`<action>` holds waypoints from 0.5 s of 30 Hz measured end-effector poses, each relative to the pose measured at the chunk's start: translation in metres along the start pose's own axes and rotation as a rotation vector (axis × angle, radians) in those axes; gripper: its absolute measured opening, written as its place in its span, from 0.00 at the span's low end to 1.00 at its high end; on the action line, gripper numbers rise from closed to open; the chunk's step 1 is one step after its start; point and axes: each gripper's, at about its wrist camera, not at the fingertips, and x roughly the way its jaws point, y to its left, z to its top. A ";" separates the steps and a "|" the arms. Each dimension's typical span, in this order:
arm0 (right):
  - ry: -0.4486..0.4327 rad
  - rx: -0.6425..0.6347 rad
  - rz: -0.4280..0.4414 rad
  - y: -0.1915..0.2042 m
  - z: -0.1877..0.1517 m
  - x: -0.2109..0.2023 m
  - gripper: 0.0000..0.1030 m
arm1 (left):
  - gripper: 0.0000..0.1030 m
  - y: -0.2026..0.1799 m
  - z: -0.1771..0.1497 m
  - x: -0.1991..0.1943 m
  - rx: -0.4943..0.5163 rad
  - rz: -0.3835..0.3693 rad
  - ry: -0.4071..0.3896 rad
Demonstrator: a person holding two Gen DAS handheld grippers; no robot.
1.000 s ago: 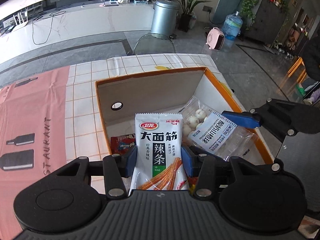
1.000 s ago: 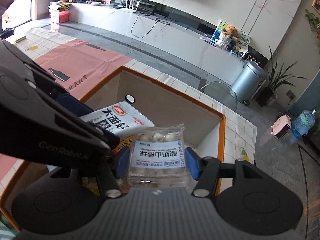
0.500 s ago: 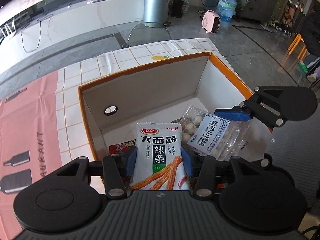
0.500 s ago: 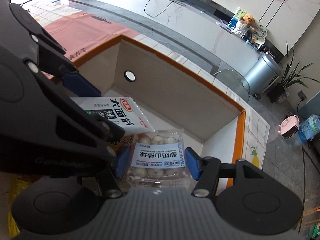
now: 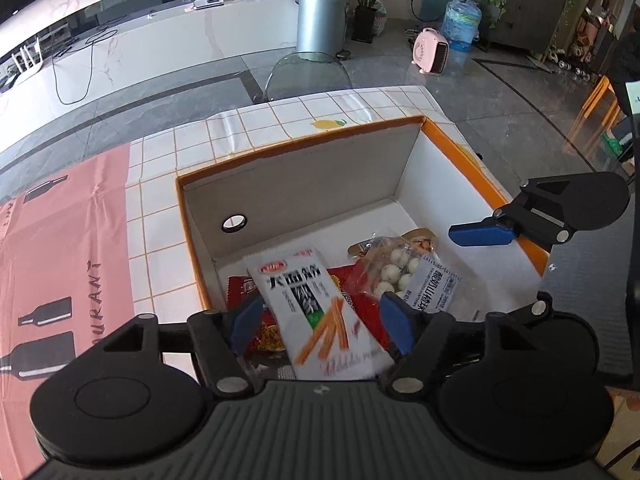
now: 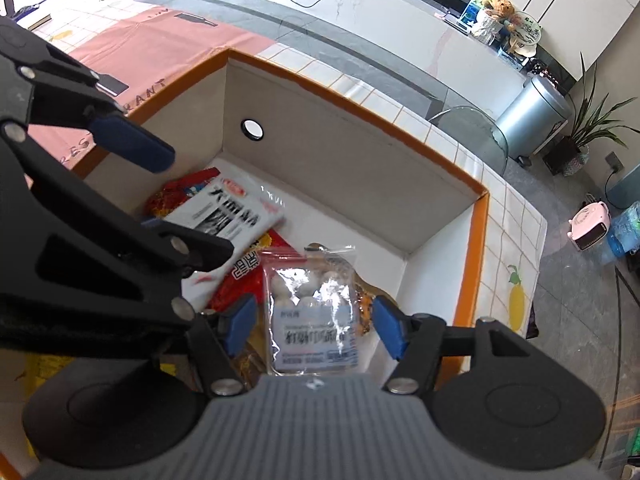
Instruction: Organize snacks
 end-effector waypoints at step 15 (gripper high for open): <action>-0.069 0.077 -0.025 0.016 0.009 -0.090 0.69 | 0.78 0.011 -0.022 -0.103 -0.002 0.036 -0.186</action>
